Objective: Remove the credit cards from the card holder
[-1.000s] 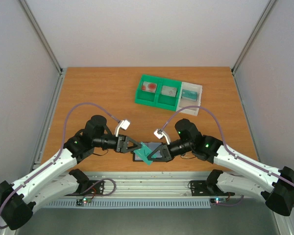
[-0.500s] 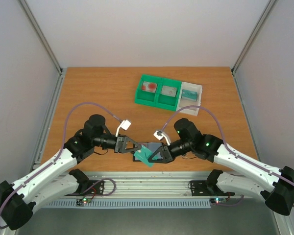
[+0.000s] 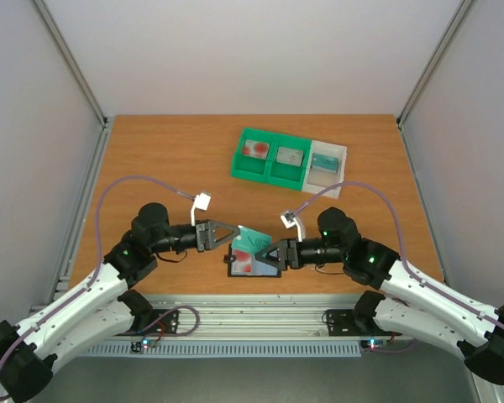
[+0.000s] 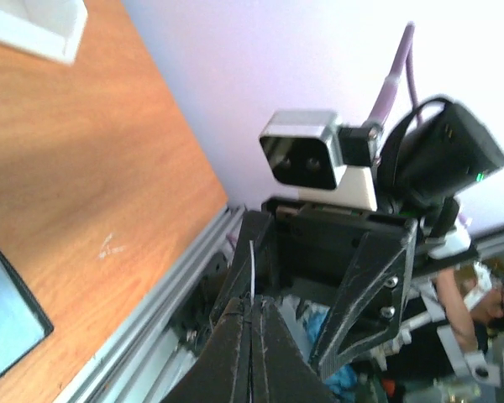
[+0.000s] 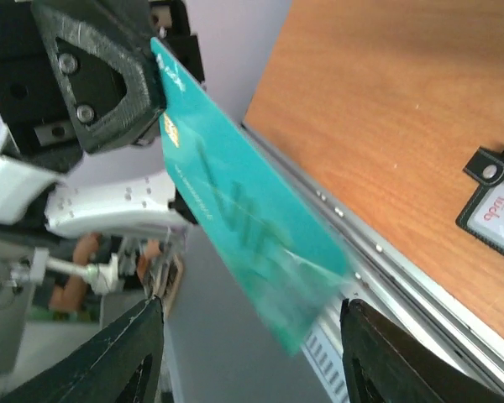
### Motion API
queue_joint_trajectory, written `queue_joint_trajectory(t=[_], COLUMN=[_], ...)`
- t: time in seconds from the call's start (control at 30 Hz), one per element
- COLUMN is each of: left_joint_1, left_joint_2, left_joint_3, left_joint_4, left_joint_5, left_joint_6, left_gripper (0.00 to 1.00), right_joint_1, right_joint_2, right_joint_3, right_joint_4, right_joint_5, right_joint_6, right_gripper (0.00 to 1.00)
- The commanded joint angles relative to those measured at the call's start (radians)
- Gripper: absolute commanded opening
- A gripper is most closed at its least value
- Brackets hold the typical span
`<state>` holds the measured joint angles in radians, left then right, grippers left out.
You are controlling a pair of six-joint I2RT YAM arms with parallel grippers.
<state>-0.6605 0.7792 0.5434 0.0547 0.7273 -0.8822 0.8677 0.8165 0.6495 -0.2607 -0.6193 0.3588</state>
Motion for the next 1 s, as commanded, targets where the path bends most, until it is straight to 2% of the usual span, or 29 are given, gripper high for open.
queue_joint_trajectory(t=[0.0, 0.4, 0.6, 0.67, 0.77, 0.83, 0.97], left_joint_1=[0.003, 0.002, 0.003, 0.003, 0.002, 0.002, 0.002], left_joint_2=[-0.052, -0.077, -0.073, -0.073, -0.076, -0.087, -0.126], left_joint_3=[-0.036, -0.115, -0.142, -0.144, -0.15, -0.155, -0.135], left_joint_4=[0.197, 0.358, 0.41, 0.409, 0.388, 0.368, 0.239], left_joint_5=[-0.165, -0.314, -0.339, -0.339, -0.347, -0.356, -0.364], left_joint_6=[-0.101, -0.244, -0.303, -0.307, -0.302, -0.299, -0.252], left_gripper=[0.01, 0.01, 0.0, 0.0, 0.01, 0.07, 0.35], right_joint_1=[0.001, 0.0, 0.0, 0.001, 0.001, 0.0, 0.001], right_joint_2=[-0.056, -0.034, -0.042, -0.049, -0.063, -0.085, -0.119], right_joint_3=[-0.018, -0.063, -0.101, -0.11, -0.127, -0.132, -0.104], right_joint_4=[0.126, 0.349, 0.41, 0.418, 0.432, 0.398, 0.258], right_joint_5=[0.162, 0.253, 0.286, 0.301, 0.315, 0.338, 0.385], right_joint_6=[0.145, 0.308, 0.35, 0.349, 0.327, 0.31, 0.243], right_gripper=[0.57, 0.37, 0.17, 0.04, 0.01, 0.01, 0.01])
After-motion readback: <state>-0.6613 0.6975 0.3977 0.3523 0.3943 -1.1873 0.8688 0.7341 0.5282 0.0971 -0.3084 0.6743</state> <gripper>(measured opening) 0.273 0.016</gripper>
